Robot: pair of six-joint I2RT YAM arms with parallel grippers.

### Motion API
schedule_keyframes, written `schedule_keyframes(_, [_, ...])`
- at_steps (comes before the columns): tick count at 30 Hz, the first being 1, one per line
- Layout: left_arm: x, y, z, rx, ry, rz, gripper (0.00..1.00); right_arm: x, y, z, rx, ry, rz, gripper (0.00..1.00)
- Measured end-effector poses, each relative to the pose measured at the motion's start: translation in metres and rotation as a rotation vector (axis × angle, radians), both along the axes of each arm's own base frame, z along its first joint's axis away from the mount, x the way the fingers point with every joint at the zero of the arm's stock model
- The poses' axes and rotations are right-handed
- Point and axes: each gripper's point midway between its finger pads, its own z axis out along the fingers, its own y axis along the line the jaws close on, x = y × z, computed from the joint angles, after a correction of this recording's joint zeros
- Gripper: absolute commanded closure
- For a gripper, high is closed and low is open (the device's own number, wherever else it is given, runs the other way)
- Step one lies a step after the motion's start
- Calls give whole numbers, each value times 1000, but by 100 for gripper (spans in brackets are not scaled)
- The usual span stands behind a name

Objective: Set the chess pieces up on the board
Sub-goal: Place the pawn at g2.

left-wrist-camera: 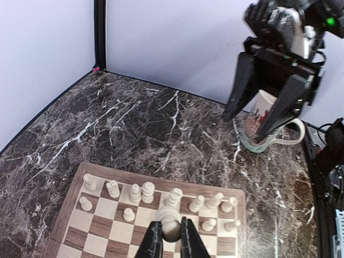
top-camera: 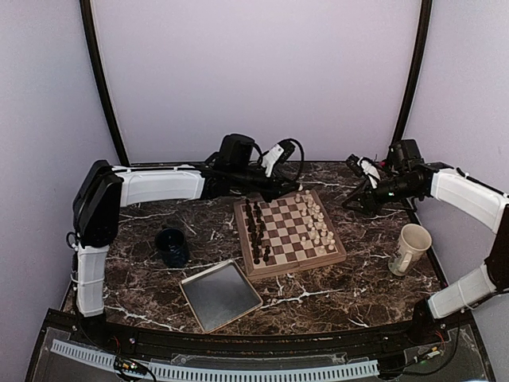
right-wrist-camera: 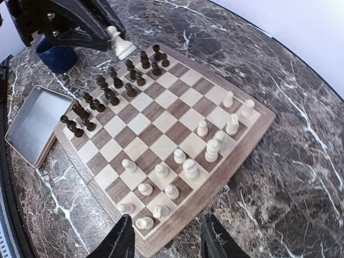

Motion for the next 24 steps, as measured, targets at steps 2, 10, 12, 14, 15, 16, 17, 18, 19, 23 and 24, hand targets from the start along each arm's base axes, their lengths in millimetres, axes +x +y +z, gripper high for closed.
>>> schedule_keyframes(2, [18, -10, -19, 53, 9, 27, 95, -1, -13, -5, -1, 0, -42, 56])
schedule_keyframes(10, [61, -29, -95, 234, 52, 107, 95, -3, -22, 14, 6, -96, -84, 56])
schedule_keyframes(12, [68, -31, -112, 267, 63, 123, 95, -1, -22, 15, 7, -102, -87, 56])
schedule_keyframes(14, [73, -32, -126, 296, 77, 134, 95, -1, -23, 14, 7, -103, -89, 56])
schedule_keyframes(15, [74, -32, -131, 303, 81, 138, 95, -1, -23, 13, 7, -101, -89, 56])
schedule_keyframes(16, [75, -32, -136, 313, 86, 140, 95, -2, -23, 12, 7, -99, -89, 56])
schedule_keyframes(17, [76, -32, -141, 322, 91, 144, 95, -2, -23, 11, 6, -96, -88, 56])
schedule_keyframes(18, [77, -32, -145, 329, 95, 145, 95, -2, -23, 11, 6, -96, -88, 56])
schedule_keyframes(19, [77, -32, -147, 334, 98, 147, 94, -2, -23, 11, 7, -96, -88, 56])
schedule_keyframes(23, [80, -32, -150, 344, 97, 158, 94, -3, -22, 11, 14, -93, -81, 56])
schedule_keyframes(24, [82, -32, -150, 343, 93, 164, 94, -3, -21, 11, 15, -92, -80, 56])
